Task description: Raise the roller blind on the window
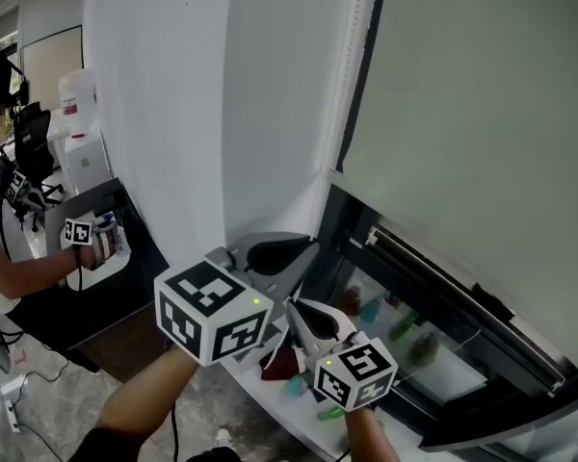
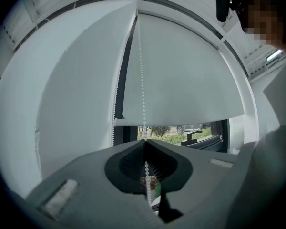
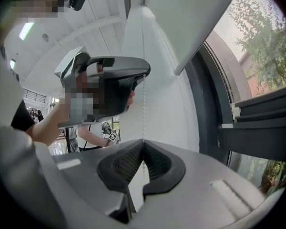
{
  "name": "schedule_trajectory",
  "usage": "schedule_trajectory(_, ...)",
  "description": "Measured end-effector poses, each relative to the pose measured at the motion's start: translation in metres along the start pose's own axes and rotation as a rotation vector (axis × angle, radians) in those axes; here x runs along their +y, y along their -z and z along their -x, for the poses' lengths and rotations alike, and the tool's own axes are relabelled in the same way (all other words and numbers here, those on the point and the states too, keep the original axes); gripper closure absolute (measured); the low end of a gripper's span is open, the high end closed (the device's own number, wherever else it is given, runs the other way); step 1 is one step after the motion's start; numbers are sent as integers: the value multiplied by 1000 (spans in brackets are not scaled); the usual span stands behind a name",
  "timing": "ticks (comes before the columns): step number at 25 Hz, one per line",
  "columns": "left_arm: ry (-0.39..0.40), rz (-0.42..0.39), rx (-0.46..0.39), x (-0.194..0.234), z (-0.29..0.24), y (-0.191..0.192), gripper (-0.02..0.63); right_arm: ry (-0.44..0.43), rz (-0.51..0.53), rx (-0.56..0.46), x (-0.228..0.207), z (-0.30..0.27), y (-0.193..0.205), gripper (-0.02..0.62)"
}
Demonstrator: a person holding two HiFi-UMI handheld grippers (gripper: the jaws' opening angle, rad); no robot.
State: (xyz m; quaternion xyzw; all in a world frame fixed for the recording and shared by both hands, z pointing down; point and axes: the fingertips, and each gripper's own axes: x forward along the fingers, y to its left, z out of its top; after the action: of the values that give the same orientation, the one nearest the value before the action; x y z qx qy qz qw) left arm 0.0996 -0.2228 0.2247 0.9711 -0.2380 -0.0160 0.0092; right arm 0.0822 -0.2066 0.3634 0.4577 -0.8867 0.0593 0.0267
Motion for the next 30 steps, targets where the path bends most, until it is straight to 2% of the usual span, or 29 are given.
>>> schedule_trajectory(4,-15,-3,4,3,2,1,595,-96,39,73,14,4,-7,581)
schedule_trajectory(7,-16,21,17,7,5,12,595,-156,12,-19,17,16,-46,511)
schedule_trajectory(10,-29,33,80,12,8,44,595,-131,-22,-116,3,28,-86,512)
schedule_trajectory(13,-42,49,114,12,11,75,595,-90,-4,-167,-5,26,-114,515)
schedule_trajectory(17,-39,55,139,10,11,92,595,-90,31,-223,0,15,-146,515)
schedule_trajectory(23,-35,74,197,8,16,122,595,-114,69,-229,13,-2,-175,523)
schedule_trajectory(30,-27,84,256,7,18,148,595,-108,113,-226,16,-10,-180,547)
